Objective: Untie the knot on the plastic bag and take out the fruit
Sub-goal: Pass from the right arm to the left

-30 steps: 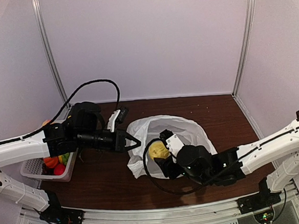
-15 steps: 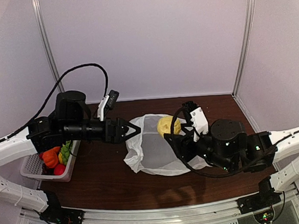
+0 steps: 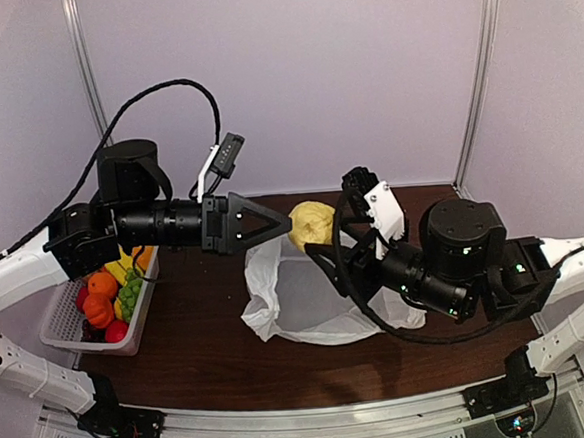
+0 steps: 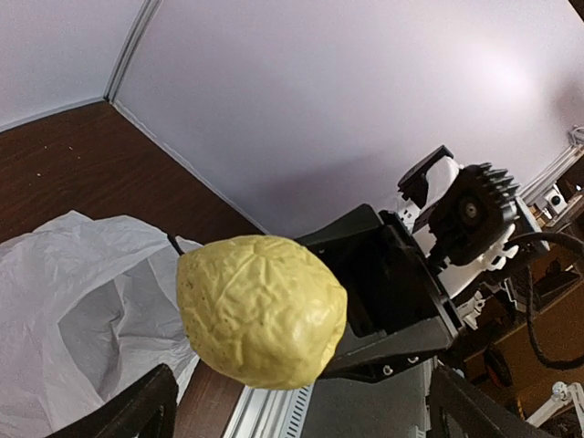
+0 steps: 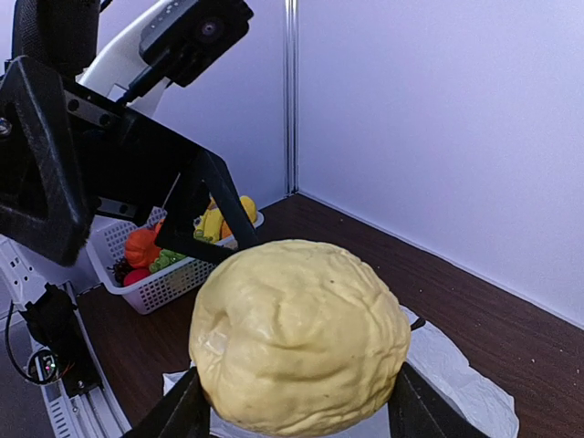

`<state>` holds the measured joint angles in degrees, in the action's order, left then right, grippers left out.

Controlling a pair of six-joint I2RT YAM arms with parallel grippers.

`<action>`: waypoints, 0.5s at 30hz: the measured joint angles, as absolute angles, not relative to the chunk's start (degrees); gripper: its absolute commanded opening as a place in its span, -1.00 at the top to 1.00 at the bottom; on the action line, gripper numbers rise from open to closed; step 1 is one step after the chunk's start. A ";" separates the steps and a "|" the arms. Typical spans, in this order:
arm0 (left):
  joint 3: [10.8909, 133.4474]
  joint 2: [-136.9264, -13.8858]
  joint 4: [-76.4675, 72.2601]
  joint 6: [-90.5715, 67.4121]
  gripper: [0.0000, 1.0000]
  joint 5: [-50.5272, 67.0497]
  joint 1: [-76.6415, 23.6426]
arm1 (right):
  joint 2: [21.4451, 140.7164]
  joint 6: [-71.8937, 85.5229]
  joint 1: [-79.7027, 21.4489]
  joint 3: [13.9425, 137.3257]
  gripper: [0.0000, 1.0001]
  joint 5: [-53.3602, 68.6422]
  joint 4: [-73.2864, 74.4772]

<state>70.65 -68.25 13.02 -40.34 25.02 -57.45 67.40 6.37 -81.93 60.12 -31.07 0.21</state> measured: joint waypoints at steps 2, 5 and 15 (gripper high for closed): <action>70.65 -69.45 12.84 -41.01 -0.95 25.85 -57.56 | 68.34 5.19 -82.50 61.32 0.02 -30.79 0.43; 70.59 -70.61 12.47 -42.15 -0.95 26.44 -57.54 | 69.63 3.60 -83.07 62.70 0.02 -30.44 0.69; 68.62 -70.83 8.58 -45.39 -0.95 27.49 -57.54 | 72.34 0.25 -84.16 65.43 0.01 -30.35 2.07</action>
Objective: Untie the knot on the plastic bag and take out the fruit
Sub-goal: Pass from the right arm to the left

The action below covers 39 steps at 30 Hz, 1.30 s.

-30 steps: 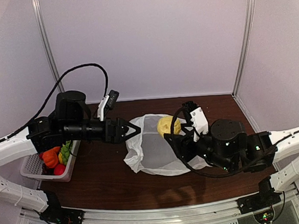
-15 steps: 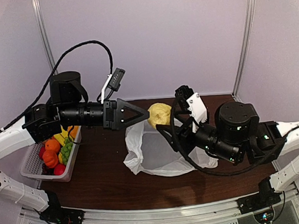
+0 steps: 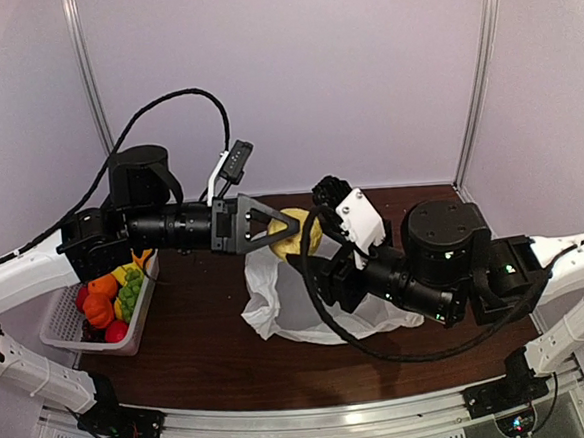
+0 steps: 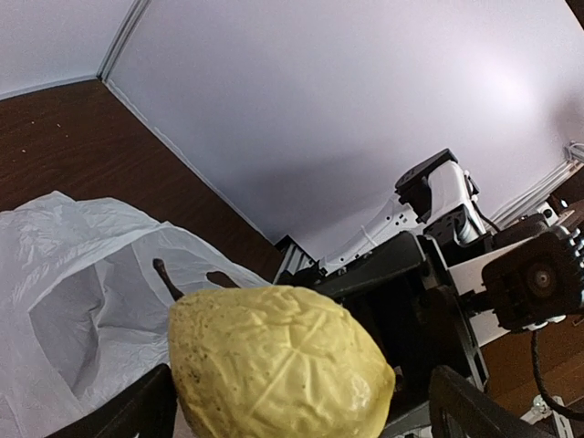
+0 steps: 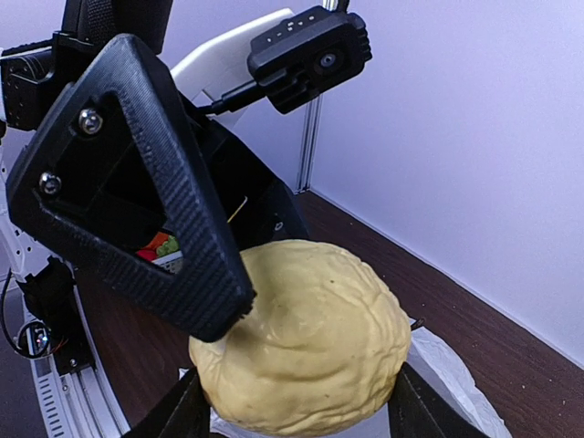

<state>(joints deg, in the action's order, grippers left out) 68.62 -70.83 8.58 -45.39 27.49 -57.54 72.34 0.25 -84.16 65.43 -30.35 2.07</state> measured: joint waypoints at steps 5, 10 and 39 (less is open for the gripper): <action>68.42 -70.85 8.58 -45.78 -0.95 27.27 -57.54 | 73.47 -1.15 -84.82 66.72 0.01 -30.28 2.52; 67.90 -70.85 8.58 -46.02 -0.90 26.79 -57.54 | 74.22 -1.87 -85.14 67.26 -0.03 -30.30 3.36; 65.89 -68.84 8.29 -46.04 -0.21 24.58 -56.86 | 74.54 -2.02 -85.23 67.26 -0.88 -31.92 3.88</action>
<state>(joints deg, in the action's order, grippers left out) 65.89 -68.84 8.29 -46.04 24.58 -56.86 74.54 -2.02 -85.23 67.26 -31.92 3.88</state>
